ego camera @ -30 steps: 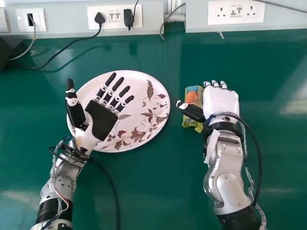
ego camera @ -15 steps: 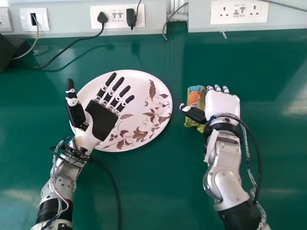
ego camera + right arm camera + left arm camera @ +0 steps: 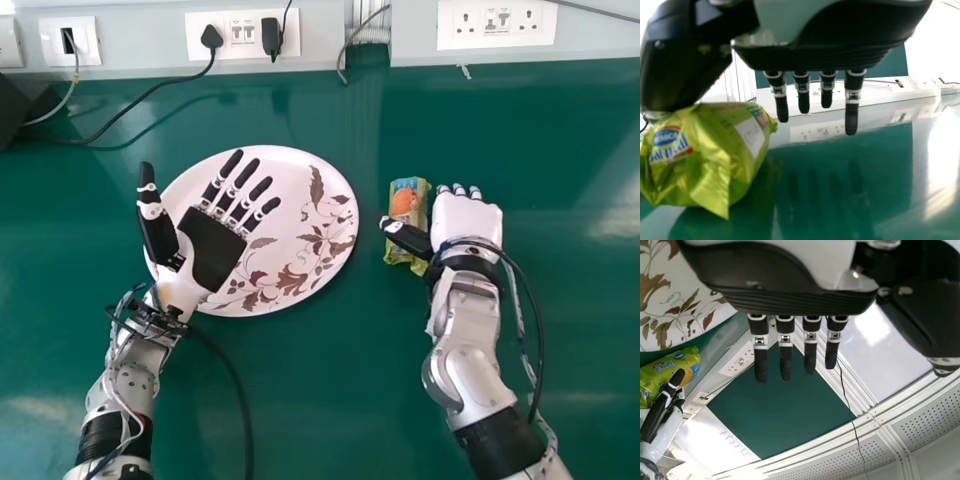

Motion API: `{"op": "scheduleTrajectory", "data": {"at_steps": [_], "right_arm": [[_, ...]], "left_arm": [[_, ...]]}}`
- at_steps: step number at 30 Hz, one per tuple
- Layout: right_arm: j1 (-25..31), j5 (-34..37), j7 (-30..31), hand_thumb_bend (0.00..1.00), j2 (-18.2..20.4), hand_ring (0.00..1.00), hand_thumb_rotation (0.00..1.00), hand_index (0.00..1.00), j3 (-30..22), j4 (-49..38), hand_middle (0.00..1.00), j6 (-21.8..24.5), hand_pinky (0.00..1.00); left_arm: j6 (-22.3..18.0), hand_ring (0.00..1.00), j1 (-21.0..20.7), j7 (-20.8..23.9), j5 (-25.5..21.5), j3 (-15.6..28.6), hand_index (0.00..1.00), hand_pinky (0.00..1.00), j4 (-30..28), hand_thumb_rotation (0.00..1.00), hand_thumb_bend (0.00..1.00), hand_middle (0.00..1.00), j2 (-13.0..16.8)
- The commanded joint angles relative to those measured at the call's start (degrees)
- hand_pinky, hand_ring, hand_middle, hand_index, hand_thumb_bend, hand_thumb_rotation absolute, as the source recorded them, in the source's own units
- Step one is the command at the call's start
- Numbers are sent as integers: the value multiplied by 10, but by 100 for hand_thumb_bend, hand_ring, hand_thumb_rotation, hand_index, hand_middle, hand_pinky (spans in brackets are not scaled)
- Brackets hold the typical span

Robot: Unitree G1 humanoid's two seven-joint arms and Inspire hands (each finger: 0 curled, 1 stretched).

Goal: Pick up biscuit and place it in the plate

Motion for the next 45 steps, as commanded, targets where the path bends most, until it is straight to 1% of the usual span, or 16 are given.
{"op": "scheduleTrajectory", "data": {"at_steps": [1,7,19,28,33,40,45], "right_arm": [[-6,11,-3,100,-4,91,51,91,4,11,99,8,70],[-15,21,-8,100,-9,91,51,91,13,28,99,23,70],[-33,34,-1,100,-19,91,50,90,34,62,99,41,70],[-45,44,4,100,-20,91,50,91,53,87,99,60,70],[-47,50,-1,100,-20,91,50,91,62,97,99,68,71],[-42,53,-27,100,-13,91,50,91,68,106,99,87,71],[-38,58,-39,100,-11,91,47,90,73,105,99,99,70]], "left_arm": [[-4,80,-2,-2,3,1,91,70,7,60,100,88,3],[-4,81,-2,-5,2,1,91,72,8,60,100,88,3],[2,78,-3,-1,0,1,90,70,5,63,100,88,1],[-2,76,-1,2,2,0,90,67,-1,65,100,88,1],[1,76,0,0,-1,0,89,67,-1,64,100,88,0],[1,76,0,1,1,0,89,68,3,59,100,87,0],[7,77,0,0,0,0,89,68,1,55,100,88,1]]}}
